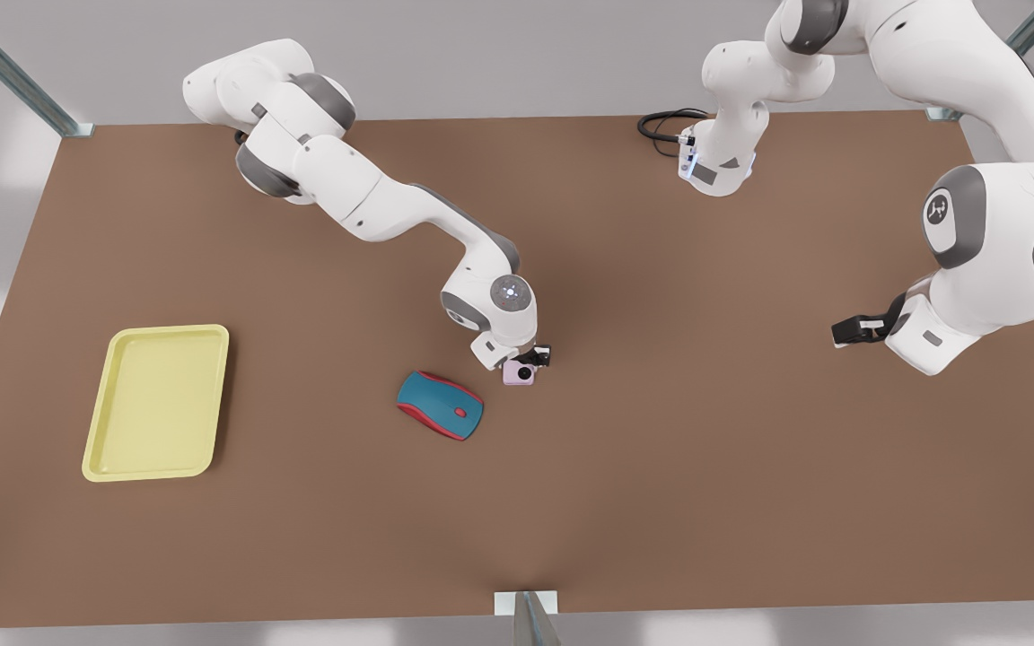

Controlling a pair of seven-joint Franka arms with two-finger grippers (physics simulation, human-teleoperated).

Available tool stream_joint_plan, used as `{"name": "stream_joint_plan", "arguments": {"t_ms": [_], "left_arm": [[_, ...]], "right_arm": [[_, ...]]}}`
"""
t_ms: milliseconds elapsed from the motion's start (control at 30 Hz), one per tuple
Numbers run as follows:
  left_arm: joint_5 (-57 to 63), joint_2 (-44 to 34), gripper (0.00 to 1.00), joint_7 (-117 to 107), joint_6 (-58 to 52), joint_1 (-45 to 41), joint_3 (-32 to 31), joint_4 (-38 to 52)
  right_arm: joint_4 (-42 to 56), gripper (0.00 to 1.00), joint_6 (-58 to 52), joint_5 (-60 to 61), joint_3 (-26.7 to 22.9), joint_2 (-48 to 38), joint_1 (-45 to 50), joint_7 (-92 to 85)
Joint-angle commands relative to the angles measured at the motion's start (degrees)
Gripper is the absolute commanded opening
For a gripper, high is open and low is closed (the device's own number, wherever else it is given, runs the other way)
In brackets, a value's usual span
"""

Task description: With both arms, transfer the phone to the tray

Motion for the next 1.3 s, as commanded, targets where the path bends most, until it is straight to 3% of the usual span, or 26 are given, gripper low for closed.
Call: {"name": "stream_joint_plan", "arguments": {"t_ms": [0,300,467,600,800,900,967,1033,1067,1100,1267], "left_arm": [[0.0,-0.1,1.00,0.1,0.0,0.0,0.0,0.0],[0.0,-0.3,1.00,0.1,0.0,-0.1,0.1,0.0],[0.0,-0.3,1.00,0.1,0.0,-0.1,0.0,0.0],[-0.2,-0.2,1.00,0.1,0.0,-0.1,0.1,0.0],[-0.2,-0.2,1.00,0.1,0.0,-0.1,0.0,0.0],[-0.2,-0.2,1.00,0.1,0.0,-0.1,0.0,0.0],[-0.2,-0.2,1.00,0.1,0.0,-0.1,0.0,0.0],[-0.2,-0.2,1.00,0.1,0.0,-0.1,0.1,0.0],[-0.2,-0.2,1.00,0.1,0.0,-0.1,0.0,0.0],[-0.2,-0.2,1.00,0.1,0.0,-0.1,0.1,0.0],[-0.1,-0.2,1.00,0.0,0.0,-0.1,0.1,0.0]], "right_arm": [[0.0,0.80,-0.3,-0.1,0.0,-0.2,0.0,-0.3],[-3.4,0.80,-1.1,0.3,0.5,-5.3,-3.2,-3.2],[-15.6,0.80,-1.1,1.0,3.0,-17.2,-14.2,-12.4],[-24.0,0.80,-1.1,1.0,6.2,-22.0,-29.5,-26.2],[-31.6,0.80,-1.1,1.0,6.1,-28.1,-48.3,-51.9],[-32.7,0.80,-0.5,1.0,4.6,-28.0,-59.2,-64.6],[-32.4,0.80,-0.4,1.0,0.9,-28.0,-62.8,-74.4],[-30.6,0.80,-0.3,15.5,-5.2,-28.3,-63.6,-95.6],[-30.6,0.81,-0.4,15.8,-5.8,-28.3,-63.6,-96.6],[-30.6,1.00,-0.4,18.3,-5.8,-28.0,-63.5,-96.3],[-28.5,1.00,-3.0,18.5,-5.7,-28.5,-63.0,-96.4]]}}
